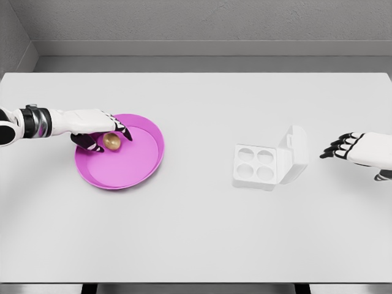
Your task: Pack egg into the box and close the box lid
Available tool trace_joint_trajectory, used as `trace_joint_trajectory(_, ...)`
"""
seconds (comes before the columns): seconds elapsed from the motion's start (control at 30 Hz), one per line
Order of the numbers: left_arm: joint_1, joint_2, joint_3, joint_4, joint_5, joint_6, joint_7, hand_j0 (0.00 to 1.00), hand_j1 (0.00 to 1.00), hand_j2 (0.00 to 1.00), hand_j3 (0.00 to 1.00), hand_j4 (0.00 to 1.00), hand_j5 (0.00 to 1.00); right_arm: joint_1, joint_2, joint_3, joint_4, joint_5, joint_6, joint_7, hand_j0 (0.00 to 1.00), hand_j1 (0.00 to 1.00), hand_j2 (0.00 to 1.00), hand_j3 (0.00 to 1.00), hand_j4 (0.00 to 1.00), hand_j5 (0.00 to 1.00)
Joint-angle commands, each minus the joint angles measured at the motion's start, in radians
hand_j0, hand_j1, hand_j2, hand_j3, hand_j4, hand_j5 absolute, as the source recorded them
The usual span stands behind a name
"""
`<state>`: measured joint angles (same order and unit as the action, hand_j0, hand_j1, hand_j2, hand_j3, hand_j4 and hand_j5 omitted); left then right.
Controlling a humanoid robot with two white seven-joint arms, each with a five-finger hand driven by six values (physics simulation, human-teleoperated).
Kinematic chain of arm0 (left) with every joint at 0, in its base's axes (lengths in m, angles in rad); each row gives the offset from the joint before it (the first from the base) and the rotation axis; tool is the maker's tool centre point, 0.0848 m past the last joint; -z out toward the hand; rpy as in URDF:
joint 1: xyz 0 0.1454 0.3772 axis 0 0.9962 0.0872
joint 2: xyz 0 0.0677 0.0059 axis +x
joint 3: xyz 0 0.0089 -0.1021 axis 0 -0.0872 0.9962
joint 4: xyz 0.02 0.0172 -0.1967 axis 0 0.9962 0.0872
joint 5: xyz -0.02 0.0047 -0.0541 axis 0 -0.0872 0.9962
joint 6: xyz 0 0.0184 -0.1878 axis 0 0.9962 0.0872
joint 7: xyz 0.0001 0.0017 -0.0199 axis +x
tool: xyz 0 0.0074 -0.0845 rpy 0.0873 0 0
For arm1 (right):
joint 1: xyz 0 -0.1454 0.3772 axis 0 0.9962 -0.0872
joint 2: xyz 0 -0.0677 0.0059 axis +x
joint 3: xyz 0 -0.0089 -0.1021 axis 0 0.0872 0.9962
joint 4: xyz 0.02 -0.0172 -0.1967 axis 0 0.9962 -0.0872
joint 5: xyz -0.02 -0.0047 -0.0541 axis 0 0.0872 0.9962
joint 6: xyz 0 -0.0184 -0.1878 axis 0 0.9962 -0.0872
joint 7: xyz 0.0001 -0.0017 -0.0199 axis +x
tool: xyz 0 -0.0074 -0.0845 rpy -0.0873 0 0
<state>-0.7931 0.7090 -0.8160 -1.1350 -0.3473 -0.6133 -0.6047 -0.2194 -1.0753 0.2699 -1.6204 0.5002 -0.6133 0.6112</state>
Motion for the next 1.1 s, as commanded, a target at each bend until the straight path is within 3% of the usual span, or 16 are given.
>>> trace_joint_trajectory(0.0, 0.000, 0.001, 0.000, 0.000, 0.005, 0.002, 0.000, 0.75, 0.75, 0.75, 0.75, 0.75, 0.75, 0.003, -0.003, 0.002, -0.018, 0.001, 0.002, 0.000, 1.00, 1.00, 1.00, 1.00, 1.00, 1.00)
trace_joint_trajectory(0.47, 0.005, -0.002, -0.008, 0.000, -0.009, 0.002, 0.000, 0.70, 0.70, 0.70, 0.70, 0.70, 0.70, 0.012, -0.014, 0.000, -0.039, 0.004, 0.002, 0.000, 1.00, 1.00, 1.00, 1.00, 1.00, 1.00)
trace_joint_trajectory(0.6, 0.006, -0.002, -0.008, -0.002, -0.009, 0.002, 0.000, 0.63, 0.63, 0.63, 0.63, 0.63, 0.63, 0.012, -0.015, 0.000, -0.042, 0.004, 0.002, 0.000, 1.00, 1.00, 1.00, 1.00, 1.00, 1.00)
trace_joint_trajectory(0.73, 0.006, -0.003, -0.009, -0.005, -0.009, 0.002, -0.006, 0.48, 0.48, 0.48, 0.48, 0.48, 0.48, 0.012, -0.015, -0.006, -0.042, 0.004, 0.002, 0.000, 1.00, 1.00, 1.00, 1.00, 1.00, 1.00)
trace_joint_trajectory(0.87, 0.006, -0.010, -0.009, -0.005, -0.009, 0.002, -0.006, 0.38, 0.38, 0.38, 0.38, 0.38, 0.38, 0.012, -0.015, -0.005, -0.042, 0.004, 0.002, 0.000, 1.00, 1.00, 1.00, 1.00, 1.00, 1.00)
trace_joint_trajectory(1.07, 0.000, -0.005, -0.023, -0.012, -0.006, 0.002, -0.006, 0.35, 0.35, 0.35, 0.35, 0.35, 0.35, 0.011, -0.015, -0.003, -0.052, 0.003, 0.002, 0.000, 1.00, 1.00, 1.00, 1.00, 1.00, 1.00)
